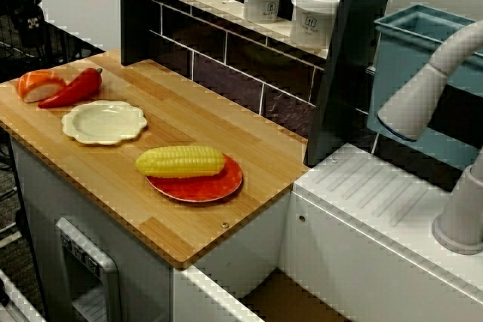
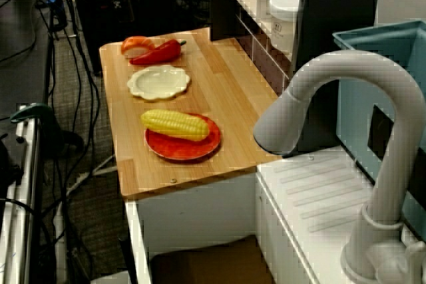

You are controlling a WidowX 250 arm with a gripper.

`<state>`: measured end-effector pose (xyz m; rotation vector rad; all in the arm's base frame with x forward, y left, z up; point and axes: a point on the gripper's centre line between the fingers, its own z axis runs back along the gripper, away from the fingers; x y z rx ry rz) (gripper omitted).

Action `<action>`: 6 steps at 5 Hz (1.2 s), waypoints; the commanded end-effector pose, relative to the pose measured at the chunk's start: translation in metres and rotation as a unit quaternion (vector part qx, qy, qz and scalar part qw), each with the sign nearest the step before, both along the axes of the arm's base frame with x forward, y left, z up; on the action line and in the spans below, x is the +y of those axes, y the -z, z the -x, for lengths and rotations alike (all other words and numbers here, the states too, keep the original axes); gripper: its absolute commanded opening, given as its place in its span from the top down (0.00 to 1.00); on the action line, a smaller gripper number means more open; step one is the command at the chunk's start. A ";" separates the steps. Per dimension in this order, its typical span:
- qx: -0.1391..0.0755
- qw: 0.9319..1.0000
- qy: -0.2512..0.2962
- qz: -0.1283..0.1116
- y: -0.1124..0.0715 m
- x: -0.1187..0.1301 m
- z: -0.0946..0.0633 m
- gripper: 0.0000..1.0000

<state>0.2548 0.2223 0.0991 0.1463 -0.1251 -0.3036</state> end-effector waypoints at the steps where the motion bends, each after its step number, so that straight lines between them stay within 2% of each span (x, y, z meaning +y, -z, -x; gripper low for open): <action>1: 0.000 1.000 -0.025 -0.002 0.004 0.007 0.001 0.00; 4: 0.000 1.000 -0.025 -0.002 0.004 0.007 0.001 0.00; 5: -0.007 1.000 -0.029 -0.001 0.012 0.001 0.011 0.00; 6: -0.011 0.999 -0.046 -0.007 0.026 0.010 0.007 0.00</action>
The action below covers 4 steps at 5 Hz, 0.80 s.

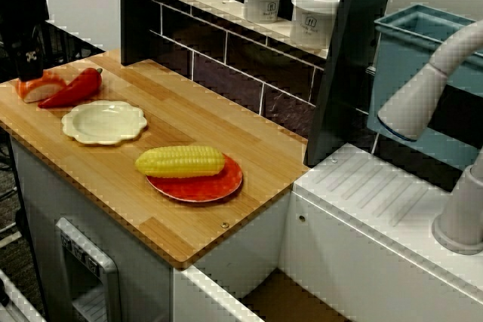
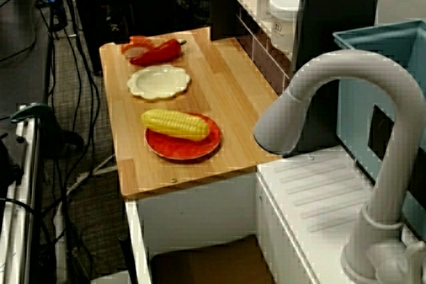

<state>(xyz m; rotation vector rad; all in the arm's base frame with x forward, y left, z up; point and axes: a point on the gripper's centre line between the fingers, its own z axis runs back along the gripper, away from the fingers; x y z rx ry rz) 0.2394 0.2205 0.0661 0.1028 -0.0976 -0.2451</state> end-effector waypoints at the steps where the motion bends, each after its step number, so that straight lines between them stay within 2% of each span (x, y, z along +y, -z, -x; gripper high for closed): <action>1: -0.021 0.999 -0.028 -0.034 0.004 0.018 -0.016 0.00; 3: -0.023 0.999 -0.041 -0.026 0.005 0.021 -0.021 0.00; 4: -0.017 0.998 -0.052 -0.027 0.012 0.022 -0.022 0.08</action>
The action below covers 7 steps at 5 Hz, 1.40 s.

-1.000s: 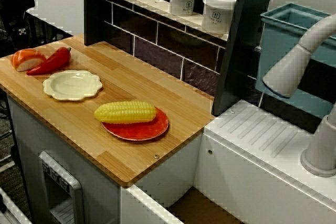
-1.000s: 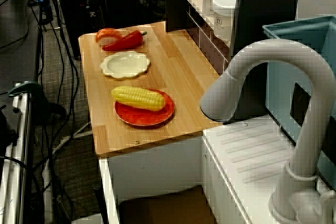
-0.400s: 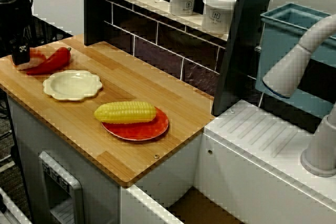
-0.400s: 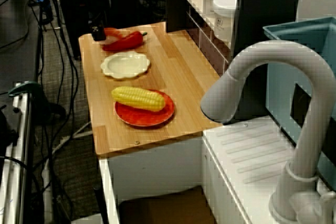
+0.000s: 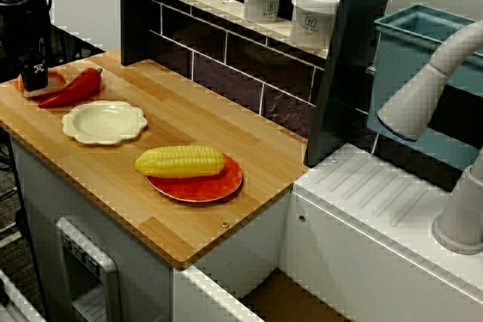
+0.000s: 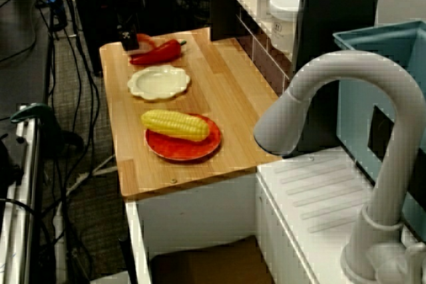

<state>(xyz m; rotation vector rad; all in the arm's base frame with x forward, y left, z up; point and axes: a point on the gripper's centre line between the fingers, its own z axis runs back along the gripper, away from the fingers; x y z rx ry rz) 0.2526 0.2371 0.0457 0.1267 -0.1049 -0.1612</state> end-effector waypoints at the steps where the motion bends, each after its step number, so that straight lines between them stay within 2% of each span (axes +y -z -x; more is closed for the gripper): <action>1: -0.012 0.999 -0.025 -0.018 -0.005 0.007 -0.007 1.00; 2: -0.014 0.999 -0.036 -0.017 -0.004 0.009 -0.006 1.00; 3: -0.014 0.999 -0.040 -0.010 -0.015 0.012 -0.006 1.00; 4: -0.023 0.999 -0.040 0.007 -0.048 0.013 -0.004 1.00; 5: -0.042 0.998 -0.042 0.035 -0.090 0.013 0.001 1.00; 6: -0.050 0.997 -0.031 0.046 -0.122 0.000 0.004 1.00; 7: -0.092 0.994 -0.051 0.013 -0.150 -0.021 0.009 1.00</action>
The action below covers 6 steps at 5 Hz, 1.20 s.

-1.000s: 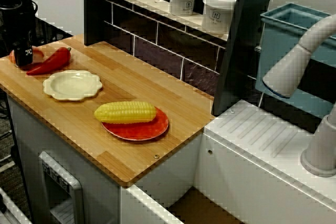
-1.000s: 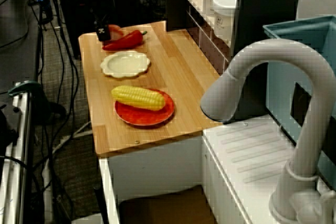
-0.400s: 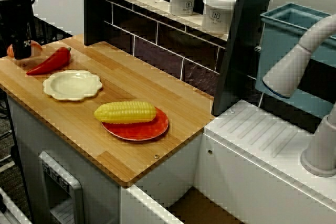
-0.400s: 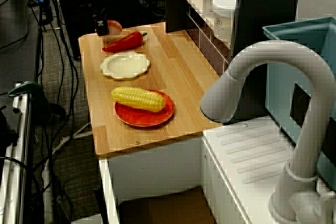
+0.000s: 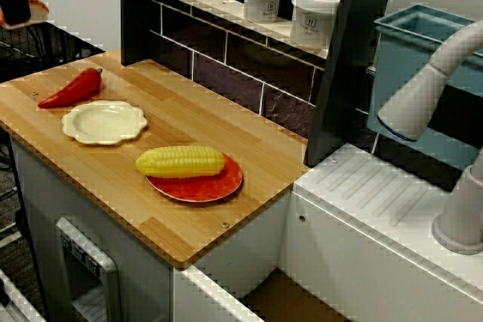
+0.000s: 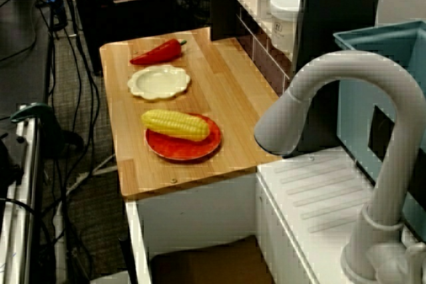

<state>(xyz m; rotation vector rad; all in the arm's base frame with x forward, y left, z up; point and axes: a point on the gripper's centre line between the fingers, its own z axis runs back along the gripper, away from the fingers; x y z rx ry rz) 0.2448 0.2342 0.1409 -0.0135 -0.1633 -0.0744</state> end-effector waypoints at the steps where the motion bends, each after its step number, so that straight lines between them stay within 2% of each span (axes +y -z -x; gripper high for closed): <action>1: -0.116 0.985 -0.078 -0.099 -0.067 -0.040 0.004 1.00; 2: -0.149 0.979 -0.088 -0.111 -0.073 -0.064 0.007 1.00; 3: -0.160 0.980 -0.069 -0.094 -0.076 -0.092 0.014 1.00; 4: -0.159 0.983 -0.042 -0.079 -0.076 -0.120 0.018 1.00; 5: -0.174 0.983 -0.009 -0.051 -0.072 -0.148 0.021 1.00; 6: -0.177 0.983 0.008 -0.039 -0.059 -0.170 0.015 1.00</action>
